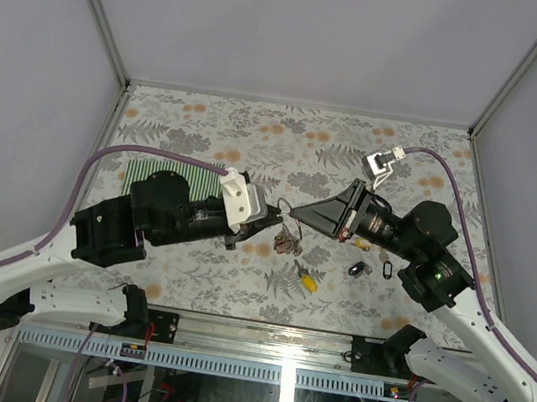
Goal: Put the keys on the keyring
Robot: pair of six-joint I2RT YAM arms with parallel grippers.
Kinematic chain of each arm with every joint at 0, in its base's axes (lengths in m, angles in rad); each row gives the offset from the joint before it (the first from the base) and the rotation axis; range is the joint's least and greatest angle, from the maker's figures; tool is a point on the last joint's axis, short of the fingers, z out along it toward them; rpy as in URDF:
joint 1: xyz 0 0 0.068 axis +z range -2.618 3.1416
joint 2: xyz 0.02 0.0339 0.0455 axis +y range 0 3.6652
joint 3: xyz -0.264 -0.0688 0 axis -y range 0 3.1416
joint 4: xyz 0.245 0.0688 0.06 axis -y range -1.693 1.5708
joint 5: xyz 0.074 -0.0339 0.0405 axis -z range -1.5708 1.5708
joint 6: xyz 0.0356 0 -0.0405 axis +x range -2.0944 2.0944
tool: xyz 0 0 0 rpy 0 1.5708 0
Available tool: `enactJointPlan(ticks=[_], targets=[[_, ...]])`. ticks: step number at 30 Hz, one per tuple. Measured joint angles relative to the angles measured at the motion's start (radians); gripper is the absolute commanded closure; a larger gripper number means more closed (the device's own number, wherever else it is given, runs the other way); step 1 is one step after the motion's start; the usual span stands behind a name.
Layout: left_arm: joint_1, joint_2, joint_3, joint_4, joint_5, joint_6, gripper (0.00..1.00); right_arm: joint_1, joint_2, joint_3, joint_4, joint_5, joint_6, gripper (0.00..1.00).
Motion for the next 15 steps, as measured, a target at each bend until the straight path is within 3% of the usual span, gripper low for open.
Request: enactJointPlan(ticks=[3, 7, 9, 15], targets=[[0.0, 0.003, 0.002, 0.0, -0.004, 0.003, 1.0, 0.0, 0.0, 0.0, 0.0, 0.002, 0.0, 0.96], [0.0, 0.005, 0.005, -0.002, -0.013, 0.003, 1.0, 0.0, -0.002, 0.0, -0.003, 0.004, -0.006, 0.66], [0.0, 0.013, 0.014, -0.01, -0.019, -0.002, 1.0, 0.0, -0.008, 0.0, -0.01, 0.004, -0.032, 0.58], [0.0, 0.066, 0.093, -0.077, -0.068, -0.053, 1.0, 0.001, -0.042, 0.062, -0.135, 0.048, -0.242, 0.52]])
